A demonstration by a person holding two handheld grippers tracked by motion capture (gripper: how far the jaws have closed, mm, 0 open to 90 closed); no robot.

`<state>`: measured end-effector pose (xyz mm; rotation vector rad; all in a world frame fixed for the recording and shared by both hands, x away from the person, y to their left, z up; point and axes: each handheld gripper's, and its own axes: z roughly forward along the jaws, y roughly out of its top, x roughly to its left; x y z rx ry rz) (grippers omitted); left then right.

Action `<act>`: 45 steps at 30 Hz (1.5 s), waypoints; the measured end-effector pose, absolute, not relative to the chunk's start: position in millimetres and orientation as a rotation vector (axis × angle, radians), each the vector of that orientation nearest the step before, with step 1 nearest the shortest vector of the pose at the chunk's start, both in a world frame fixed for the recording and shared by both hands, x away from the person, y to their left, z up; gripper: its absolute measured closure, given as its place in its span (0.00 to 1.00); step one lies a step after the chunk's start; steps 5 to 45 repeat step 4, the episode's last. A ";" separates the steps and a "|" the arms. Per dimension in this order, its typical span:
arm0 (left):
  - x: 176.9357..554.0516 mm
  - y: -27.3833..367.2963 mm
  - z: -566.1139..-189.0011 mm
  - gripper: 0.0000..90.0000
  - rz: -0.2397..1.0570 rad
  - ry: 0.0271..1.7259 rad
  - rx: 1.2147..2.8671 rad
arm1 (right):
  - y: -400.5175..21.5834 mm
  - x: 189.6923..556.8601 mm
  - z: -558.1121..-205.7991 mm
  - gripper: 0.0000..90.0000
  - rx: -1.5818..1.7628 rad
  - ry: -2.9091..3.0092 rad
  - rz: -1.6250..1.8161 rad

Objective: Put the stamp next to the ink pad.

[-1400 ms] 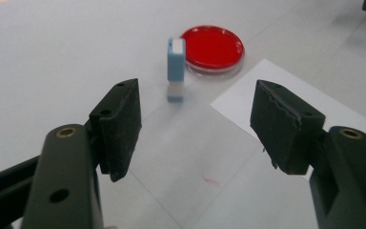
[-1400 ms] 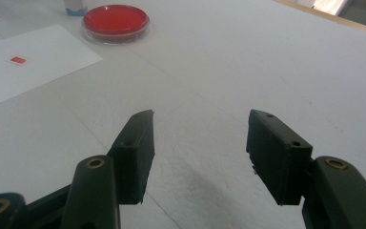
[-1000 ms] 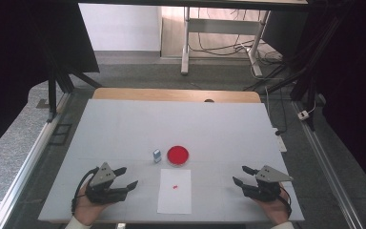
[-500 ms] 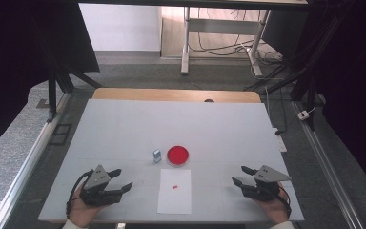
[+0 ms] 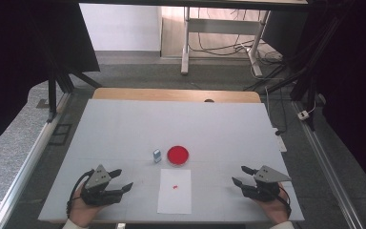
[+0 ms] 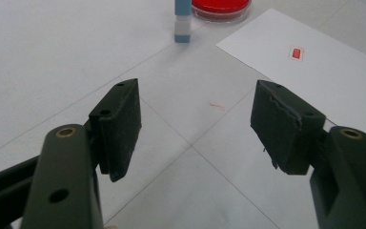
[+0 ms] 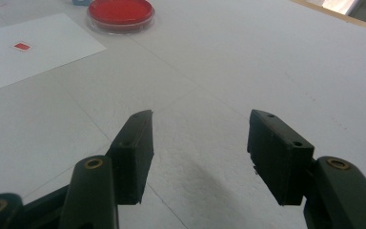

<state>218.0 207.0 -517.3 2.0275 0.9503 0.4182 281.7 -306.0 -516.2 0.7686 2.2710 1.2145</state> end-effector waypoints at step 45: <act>218.0 207.0 -517.3 0.39 0.419 0.952 2.027 | -306.1 281.5 -515.9 0.46 0.768 2.270 1.214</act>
